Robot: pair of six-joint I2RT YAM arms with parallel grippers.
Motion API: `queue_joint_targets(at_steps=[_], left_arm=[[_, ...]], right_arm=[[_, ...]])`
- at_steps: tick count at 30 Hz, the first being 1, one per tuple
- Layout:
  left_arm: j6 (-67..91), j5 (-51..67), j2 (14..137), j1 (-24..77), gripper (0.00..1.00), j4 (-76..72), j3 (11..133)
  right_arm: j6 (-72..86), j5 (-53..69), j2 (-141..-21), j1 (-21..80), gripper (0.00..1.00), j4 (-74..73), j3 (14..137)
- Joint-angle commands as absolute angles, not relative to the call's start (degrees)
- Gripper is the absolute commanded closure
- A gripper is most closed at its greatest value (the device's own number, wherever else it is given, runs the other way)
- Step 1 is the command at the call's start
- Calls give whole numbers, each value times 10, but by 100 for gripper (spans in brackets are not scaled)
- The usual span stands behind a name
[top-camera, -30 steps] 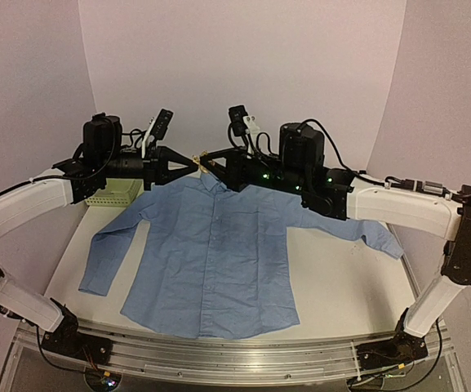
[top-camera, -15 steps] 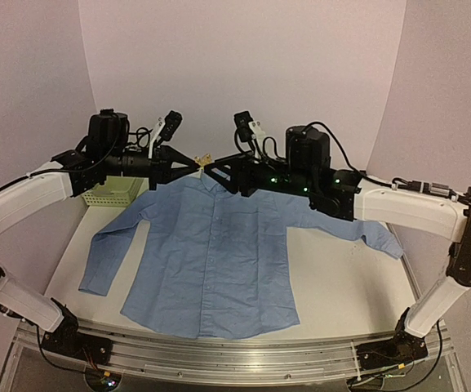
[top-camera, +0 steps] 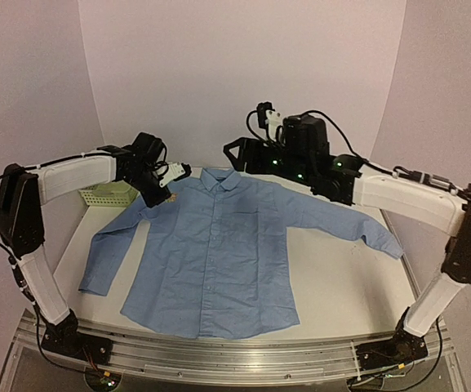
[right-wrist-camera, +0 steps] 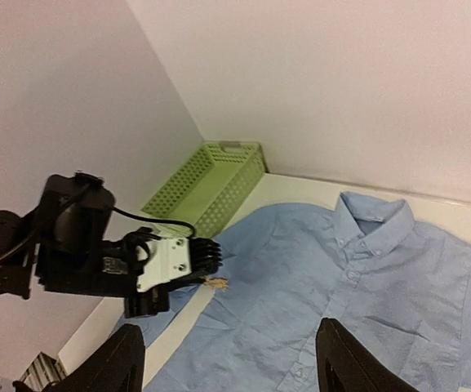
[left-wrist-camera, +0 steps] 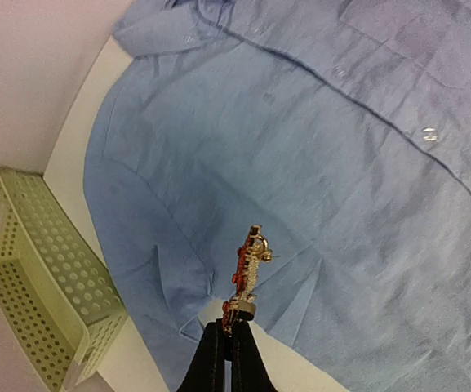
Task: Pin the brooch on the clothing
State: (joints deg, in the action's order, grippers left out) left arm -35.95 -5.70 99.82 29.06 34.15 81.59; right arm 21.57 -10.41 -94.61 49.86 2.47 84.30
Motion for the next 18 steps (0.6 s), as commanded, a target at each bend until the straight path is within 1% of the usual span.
queue_joint_targets(at_steps=[1,4,9,14,18], left_arm=[[-311,-70,1019,263,100,453,928],[-264,-32,1031,248,100,469,928],[-198,48,1074,206,100,503,961],[-157,100,1118,191,100,516,1007],[-128,128,1149,178,100,519,1037]], right_arm=[[284,-170,-1062,476,28,-88,969],[291,-171,-1137,473,26,-96,1026],[306,-155,-1274,468,26,-99,1129],[327,-139,-1409,468,31,-100,1261],[358,-142,-1491,468,32,-100,1332]])
